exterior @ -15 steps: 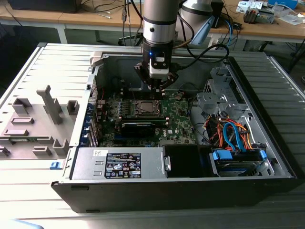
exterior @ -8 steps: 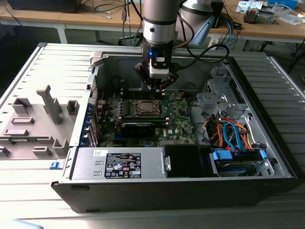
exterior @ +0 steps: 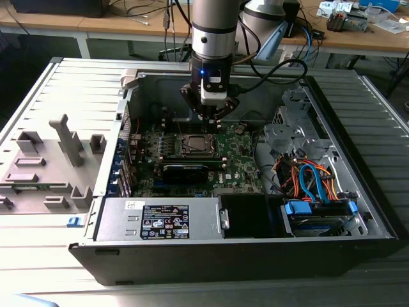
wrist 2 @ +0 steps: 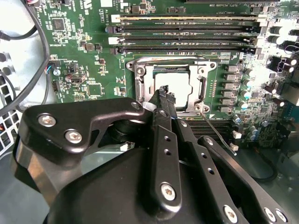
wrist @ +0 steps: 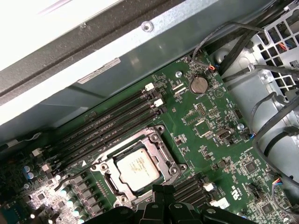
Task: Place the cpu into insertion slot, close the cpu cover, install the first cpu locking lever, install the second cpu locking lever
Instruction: 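Install the first cpu locking lever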
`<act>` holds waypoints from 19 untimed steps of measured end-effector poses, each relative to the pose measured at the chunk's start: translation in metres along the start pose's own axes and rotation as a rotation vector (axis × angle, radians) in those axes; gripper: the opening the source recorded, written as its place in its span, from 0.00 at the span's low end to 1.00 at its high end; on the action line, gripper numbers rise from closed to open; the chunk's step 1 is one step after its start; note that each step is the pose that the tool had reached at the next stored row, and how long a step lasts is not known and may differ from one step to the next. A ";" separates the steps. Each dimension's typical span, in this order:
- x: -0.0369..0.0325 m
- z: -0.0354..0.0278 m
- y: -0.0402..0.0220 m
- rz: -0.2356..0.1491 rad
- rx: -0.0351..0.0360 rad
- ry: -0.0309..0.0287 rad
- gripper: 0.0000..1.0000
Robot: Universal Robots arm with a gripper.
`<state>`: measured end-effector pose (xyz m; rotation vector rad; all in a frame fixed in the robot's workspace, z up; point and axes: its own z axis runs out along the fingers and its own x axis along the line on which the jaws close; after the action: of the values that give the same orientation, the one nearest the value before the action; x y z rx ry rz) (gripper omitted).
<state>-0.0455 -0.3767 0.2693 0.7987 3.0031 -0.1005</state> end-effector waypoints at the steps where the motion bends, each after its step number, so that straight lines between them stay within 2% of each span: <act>1: 0.0000 0.0000 0.0000 0.000 -0.0001 0.0000 0.11; 19: 0.0000 0.0000 0.0000 -0.011 -0.0005 -0.0006 0.11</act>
<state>-0.0455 -0.3767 0.2693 0.7819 3.0072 -0.1002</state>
